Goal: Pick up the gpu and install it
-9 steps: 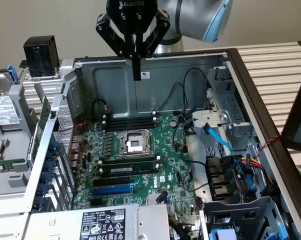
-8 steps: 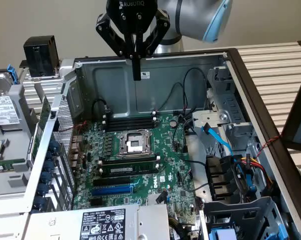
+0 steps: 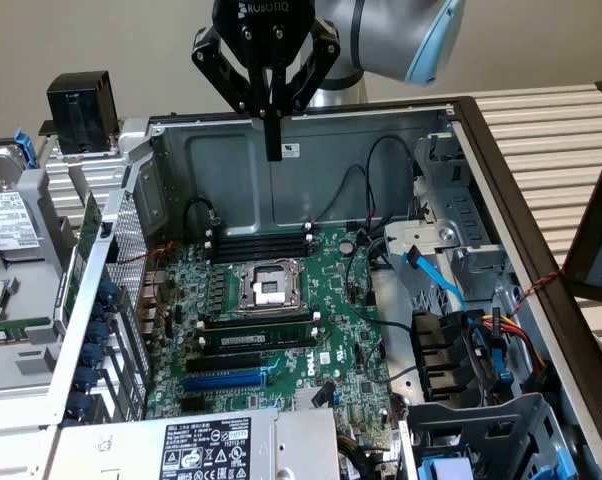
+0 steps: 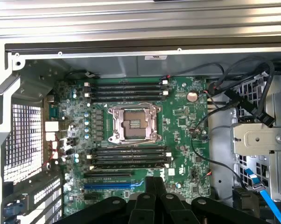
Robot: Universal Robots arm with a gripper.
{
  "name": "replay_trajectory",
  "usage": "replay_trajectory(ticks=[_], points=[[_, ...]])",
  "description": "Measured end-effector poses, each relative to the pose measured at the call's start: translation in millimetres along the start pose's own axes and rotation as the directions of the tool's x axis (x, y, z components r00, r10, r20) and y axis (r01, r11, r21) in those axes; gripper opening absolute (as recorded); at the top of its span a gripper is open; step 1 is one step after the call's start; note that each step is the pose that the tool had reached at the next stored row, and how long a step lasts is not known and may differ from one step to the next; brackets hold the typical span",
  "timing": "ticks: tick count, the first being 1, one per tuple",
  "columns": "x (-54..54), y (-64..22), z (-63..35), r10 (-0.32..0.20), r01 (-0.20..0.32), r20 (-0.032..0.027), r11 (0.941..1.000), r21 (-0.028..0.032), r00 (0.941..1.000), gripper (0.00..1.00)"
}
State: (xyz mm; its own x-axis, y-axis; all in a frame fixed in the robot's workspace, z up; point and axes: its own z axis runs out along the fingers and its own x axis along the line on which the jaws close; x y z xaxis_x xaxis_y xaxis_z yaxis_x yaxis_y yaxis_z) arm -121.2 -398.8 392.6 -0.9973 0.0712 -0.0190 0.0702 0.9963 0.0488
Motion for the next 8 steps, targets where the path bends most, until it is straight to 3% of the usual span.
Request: replay_trajectory(ticks=[5,8], points=[[0.4,0.0,0.0,0.0,0.0,0.0001,1.0,0.0,1.0,0.11],[10.3,-0.7,-0.3,0.0,0.0,-0.0001,1.0,0.0001,1.0,0.11]])
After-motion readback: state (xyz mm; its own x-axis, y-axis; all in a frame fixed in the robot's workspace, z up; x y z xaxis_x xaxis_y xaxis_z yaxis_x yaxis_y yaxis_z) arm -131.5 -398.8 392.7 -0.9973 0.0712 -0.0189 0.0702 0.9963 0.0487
